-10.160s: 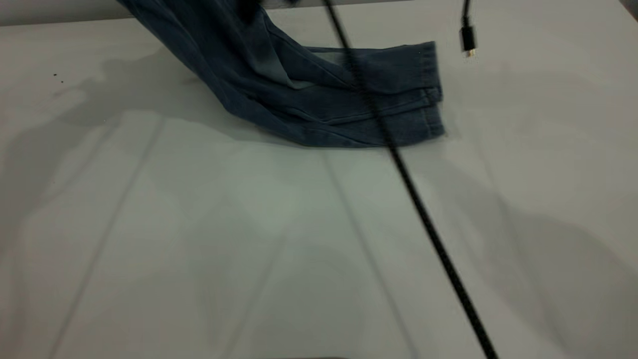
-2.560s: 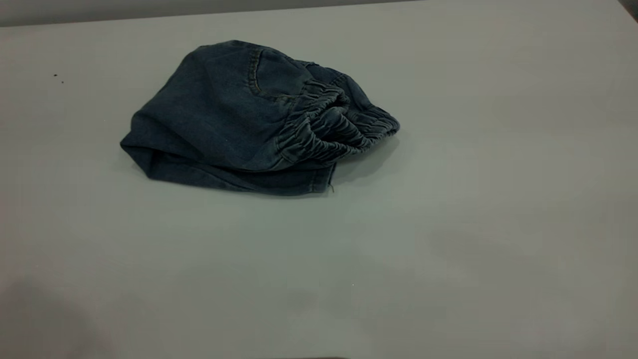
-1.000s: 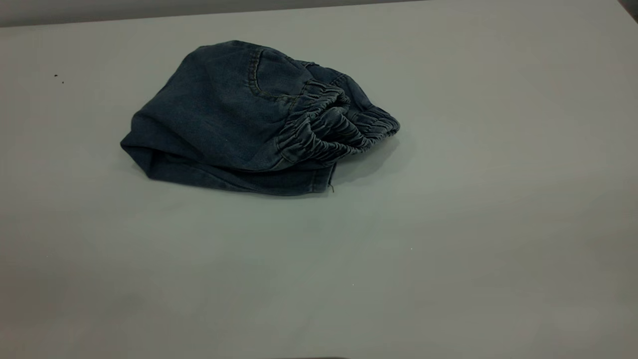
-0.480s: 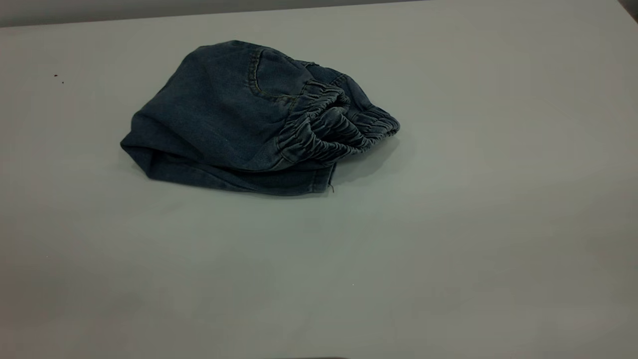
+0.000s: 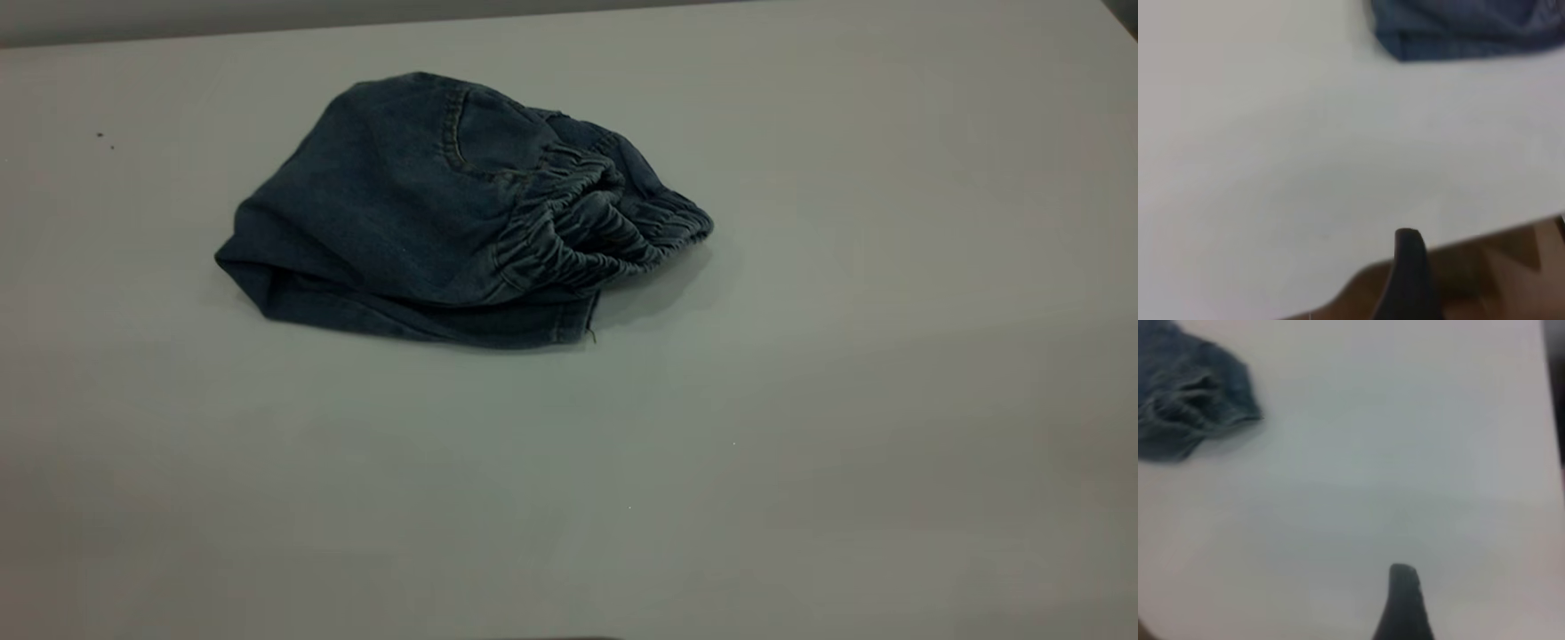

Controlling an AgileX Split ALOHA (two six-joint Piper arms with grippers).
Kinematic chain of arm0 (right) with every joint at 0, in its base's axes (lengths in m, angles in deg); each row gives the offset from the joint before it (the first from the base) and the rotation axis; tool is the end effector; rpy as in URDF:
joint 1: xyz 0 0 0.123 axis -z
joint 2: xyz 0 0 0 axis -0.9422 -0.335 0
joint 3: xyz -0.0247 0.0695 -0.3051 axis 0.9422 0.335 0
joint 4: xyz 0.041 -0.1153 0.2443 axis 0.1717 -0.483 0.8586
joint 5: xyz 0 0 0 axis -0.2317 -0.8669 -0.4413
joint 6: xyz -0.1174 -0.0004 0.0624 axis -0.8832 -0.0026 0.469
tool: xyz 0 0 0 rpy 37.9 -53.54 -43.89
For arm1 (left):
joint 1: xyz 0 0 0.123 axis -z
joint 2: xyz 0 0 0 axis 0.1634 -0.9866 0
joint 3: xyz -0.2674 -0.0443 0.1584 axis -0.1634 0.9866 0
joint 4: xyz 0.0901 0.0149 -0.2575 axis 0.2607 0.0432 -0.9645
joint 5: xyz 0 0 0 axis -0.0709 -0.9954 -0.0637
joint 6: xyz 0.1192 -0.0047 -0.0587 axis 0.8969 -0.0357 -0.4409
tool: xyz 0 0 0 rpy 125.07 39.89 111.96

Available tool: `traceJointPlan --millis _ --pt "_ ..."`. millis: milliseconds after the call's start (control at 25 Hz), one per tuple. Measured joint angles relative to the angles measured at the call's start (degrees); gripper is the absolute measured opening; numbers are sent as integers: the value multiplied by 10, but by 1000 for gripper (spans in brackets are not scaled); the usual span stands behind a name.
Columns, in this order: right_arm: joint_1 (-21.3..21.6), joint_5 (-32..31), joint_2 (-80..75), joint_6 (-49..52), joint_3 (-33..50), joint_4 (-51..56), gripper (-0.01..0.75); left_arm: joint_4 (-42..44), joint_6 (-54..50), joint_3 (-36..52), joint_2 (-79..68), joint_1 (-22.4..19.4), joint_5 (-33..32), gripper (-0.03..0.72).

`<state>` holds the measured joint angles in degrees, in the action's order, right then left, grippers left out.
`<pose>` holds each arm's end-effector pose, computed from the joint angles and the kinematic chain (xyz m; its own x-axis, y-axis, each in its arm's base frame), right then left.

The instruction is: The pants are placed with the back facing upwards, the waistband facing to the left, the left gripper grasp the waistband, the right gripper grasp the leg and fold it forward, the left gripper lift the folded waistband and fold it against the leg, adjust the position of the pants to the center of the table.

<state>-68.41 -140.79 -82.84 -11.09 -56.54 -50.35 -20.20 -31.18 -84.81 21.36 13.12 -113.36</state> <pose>0.0179 0.0184 0.2526 -0.5307 -0.0111 -0.8475 -0.1022 0.9935 0.0510 0.0220 -0.0145 0.2594 -0.5213 0.1459 -0.8408 0.2067 0.9775 0.0415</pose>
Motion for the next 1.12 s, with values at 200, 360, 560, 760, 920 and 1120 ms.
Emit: traceJointPlan --millis 200,360,560,760,920,1120 --pt "18 0 0 0 0 3 465 0 0 0 29 -9 -6 512" --pt "18 0 0 0 0 7 465 0 0 0 29 -9 -6 512" --pt "18 0 0 0 0 8 462 0 0 0 29 -9 -6 512" --pt "18 0 0 0 0 8 449 0 1 0 29 -9 -6 512" --pt "18 0 0 11 0 -19 444 0 1 0 29 -9 -6 512" --pt "18 0 0 29 0 -39 444 0 1 0 29 -9 -6 512"
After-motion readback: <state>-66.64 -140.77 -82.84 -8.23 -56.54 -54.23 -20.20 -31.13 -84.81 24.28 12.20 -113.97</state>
